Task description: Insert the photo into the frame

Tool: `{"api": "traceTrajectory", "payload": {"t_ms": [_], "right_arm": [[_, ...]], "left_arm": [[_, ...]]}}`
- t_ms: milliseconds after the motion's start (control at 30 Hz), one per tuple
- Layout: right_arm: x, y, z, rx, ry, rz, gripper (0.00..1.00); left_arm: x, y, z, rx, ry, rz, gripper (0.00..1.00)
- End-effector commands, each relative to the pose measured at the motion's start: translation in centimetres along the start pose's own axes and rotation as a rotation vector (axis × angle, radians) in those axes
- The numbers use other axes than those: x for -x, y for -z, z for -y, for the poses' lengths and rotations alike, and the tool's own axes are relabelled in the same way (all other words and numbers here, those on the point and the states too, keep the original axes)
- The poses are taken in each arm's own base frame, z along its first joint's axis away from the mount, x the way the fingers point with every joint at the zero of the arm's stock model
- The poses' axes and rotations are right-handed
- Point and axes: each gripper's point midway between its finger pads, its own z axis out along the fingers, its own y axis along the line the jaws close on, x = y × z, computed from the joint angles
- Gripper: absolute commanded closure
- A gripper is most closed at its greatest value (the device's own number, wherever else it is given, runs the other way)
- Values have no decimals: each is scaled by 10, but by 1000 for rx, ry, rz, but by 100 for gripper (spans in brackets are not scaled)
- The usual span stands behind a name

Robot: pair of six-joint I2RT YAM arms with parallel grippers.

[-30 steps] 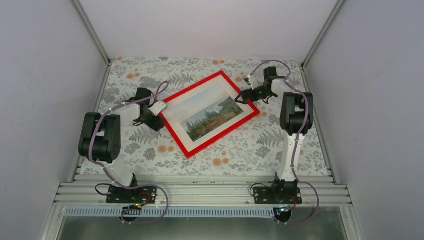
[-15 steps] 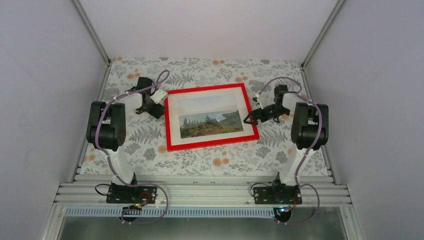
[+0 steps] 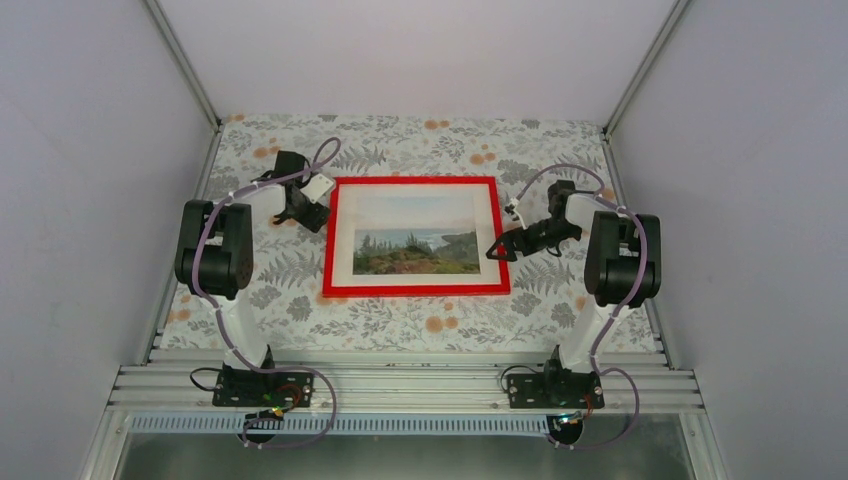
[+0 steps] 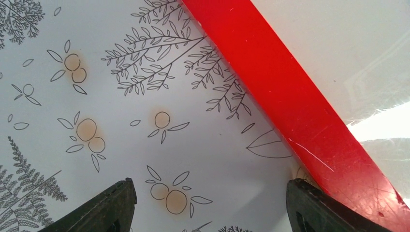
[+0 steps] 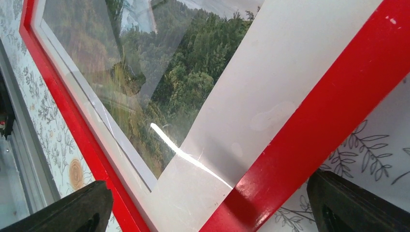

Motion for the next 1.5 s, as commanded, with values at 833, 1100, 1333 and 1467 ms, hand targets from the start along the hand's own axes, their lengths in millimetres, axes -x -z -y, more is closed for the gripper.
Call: {"api": "traceTrajectory", "payload": {"t_ms": [833,1100,1333,1467], "right_arm": [[13,49,4,-50,-80,3,0],[89,150,6,-202,56,217,0],[138,241,-21,-303,154,435,0],[137,260,-40,-298,179,524,0]], "left_arm": [[26,60,-45,123,-33,71,0],[113,175,-70,178,-55,316,0],[134,251,-84,180,81,502,0],[106,261,-91,189,161,526,0]]}}
